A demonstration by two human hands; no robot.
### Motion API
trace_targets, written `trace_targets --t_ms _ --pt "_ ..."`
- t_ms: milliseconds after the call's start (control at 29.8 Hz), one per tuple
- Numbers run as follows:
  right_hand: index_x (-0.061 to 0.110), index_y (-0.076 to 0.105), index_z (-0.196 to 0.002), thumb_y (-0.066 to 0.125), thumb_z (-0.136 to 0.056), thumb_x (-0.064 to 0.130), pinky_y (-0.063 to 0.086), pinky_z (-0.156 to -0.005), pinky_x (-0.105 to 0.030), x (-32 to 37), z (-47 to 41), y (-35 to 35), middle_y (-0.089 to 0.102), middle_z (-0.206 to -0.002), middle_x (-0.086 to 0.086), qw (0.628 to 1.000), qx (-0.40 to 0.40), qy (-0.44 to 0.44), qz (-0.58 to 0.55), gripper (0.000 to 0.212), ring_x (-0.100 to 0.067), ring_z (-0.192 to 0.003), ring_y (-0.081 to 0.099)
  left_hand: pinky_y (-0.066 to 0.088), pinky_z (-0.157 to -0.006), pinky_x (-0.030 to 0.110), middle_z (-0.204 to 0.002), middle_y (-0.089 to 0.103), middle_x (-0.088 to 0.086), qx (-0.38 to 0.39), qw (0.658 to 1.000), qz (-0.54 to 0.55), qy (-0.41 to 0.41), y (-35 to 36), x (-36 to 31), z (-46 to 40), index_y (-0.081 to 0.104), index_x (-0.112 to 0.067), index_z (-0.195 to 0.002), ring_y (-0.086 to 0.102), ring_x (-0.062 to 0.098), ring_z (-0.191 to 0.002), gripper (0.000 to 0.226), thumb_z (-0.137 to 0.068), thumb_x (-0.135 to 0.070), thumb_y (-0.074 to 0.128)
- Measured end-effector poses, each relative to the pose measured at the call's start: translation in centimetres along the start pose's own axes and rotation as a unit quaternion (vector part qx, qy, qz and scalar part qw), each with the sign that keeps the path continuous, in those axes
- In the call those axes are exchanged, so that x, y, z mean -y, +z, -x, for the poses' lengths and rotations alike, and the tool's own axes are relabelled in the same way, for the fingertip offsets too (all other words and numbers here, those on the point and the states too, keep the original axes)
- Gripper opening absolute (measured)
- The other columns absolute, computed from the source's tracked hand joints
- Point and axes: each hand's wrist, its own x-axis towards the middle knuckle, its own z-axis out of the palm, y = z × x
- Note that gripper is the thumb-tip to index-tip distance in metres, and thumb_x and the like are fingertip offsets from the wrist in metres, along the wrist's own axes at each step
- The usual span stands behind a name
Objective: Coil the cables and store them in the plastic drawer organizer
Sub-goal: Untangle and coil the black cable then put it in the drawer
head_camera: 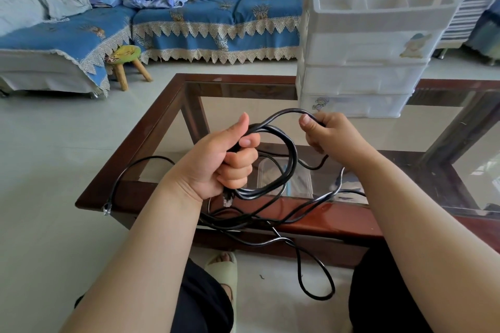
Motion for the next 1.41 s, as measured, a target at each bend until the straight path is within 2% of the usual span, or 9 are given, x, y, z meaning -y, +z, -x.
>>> trace_targets --t_ms 101,268,469,637,805,1006,1173,1308,1408 --pt "0.016 0.040 -0.063 0.054 -0.073 0.072 0.033 -0.052 -0.026 -0.2 0.0 -0.2 0.040 -0.053 -0.001 0.999 0.027 0.019 -0.020 0.059 -0.017 -0.049 0.037 0.016 -0.034 0.015 -0.044 0.023 -0.012 -0.023 1.000 -0.006 0.010 -0.3 -0.3 0.4 0.048 -0.022 -0.062 0.014 0.004 -0.034 0.044 -0.093 -0.051 0.035" --pt "0.008 0.046 -0.060 0.051 -0.078 0.062 0.039 -0.052 -0.013 -0.1 0.1 0.0 0.052 -0.053 -0.006 0.998 0.052 0.006 -0.036 0.057 -0.011 -0.047 0.048 0.017 -0.034 0.015 -0.042 0.033 -0.014 -0.019 1.000 -0.023 0.001 -0.8 -0.2 0.8 0.053 -0.022 -0.062 0.022 -0.001 -0.033 0.045 -0.087 -0.057 0.039" --pt "0.003 0.059 -0.065 0.039 -0.079 0.065 0.051 -0.061 -0.030 0.0 0.2 0.3 0.065 -0.058 -0.010 0.993 0.104 0.049 -0.023 0.067 -0.015 -0.052 0.060 0.020 -0.034 0.013 -0.046 0.034 -0.013 0.030 0.998 -0.053 0.023 -0.9 -0.2 0.8 0.057 -0.020 -0.073 0.026 -0.002 -0.033 0.034 -0.073 -0.050 0.073" --pt "0.011 0.053 -0.060 0.046 -0.071 0.075 0.037 -0.049 -0.025 -0.3 0.2 0.3 0.046 -0.044 0.004 0.998 0.015 0.059 0.010 0.065 -0.013 -0.043 0.040 0.018 -0.035 0.014 -0.049 0.028 -0.010 0.015 0.994 -0.110 0.004 -0.6 -0.2 1.0 0.057 -0.018 -0.077 0.021 0.002 -0.036 0.031 -0.087 -0.047 0.054" --pt "0.018 0.047 -0.054 0.055 -0.066 0.078 0.031 -0.048 -0.024 -0.6 0.1 0.6 0.042 -0.053 -0.001 0.997 -0.045 0.059 -0.013 0.061 -0.013 -0.045 0.035 0.013 -0.037 0.019 -0.050 0.026 -0.008 0.008 0.991 -0.132 -0.034 -0.1 -0.1 1.0 0.051 -0.018 -0.071 0.016 0.004 -0.039 0.039 -0.090 -0.051 0.039" --pt "0.023 0.038 -0.050 0.058 -0.070 0.074 0.026 -0.048 -0.026 -0.4 0.2 1.0 0.034 -0.051 0.003 0.997 -0.020 0.061 -0.033 0.059 -0.016 -0.049 0.027 0.012 -0.035 0.018 -0.044 0.025 -0.011 -0.006 1.000 0.004 -0.002 -0.1 0.0 0.7 0.050 -0.019 -0.065 0.015 0.004 -0.035 0.044 -0.090 -0.053 0.039" --pt "0.023 0.041 -0.051 0.055 -0.089 0.052 0.027 -0.051 -0.028 -0.4 -0.3 0.1 0.037 -0.049 0.002 0.986 -0.123 0.027 -0.110 0.049 -0.017 -0.049 0.029 0.013 -0.034 0.018 -0.047 0.017 -0.009 -0.010 0.998 0.055 0.025 -0.2 -0.3 0.8 0.048 -0.018 -0.066 0.011 0.006 -0.036 0.042 -0.092 -0.050 0.037" --pt "0.014 0.045 -0.059 0.041 -0.094 0.054 0.036 -0.056 -0.022 -0.4 0.2 -0.1 0.046 -0.055 -0.001 0.994 -0.106 0.001 -0.031 0.053 -0.014 -0.054 0.039 0.012 -0.034 0.017 -0.047 0.015 -0.009 -0.037 0.994 0.066 0.073 -0.2 -0.5 1.0 0.047 -0.019 -0.065 0.010 0.006 -0.036 0.041 -0.094 -0.045 0.035" --pt "0.010 0.062 -0.067 0.030 -0.092 0.058 0.040 -0.068 -0.017 -0.3 0.4 -0.6 0.066 -0.070 0.000 0.995 -0.036 0.046 0.076 0.063 -0.011 -0.067 0.057 0.012 -0.033 0.016 -0.046 0.013 -0.009 -0.087 0.982 0.096 0.137 -0.3 -1.1 1.4 0.044 -0.020 -0.064 0.008 0.007 -0.035 0.041 -0.096 -0.043 0.032"
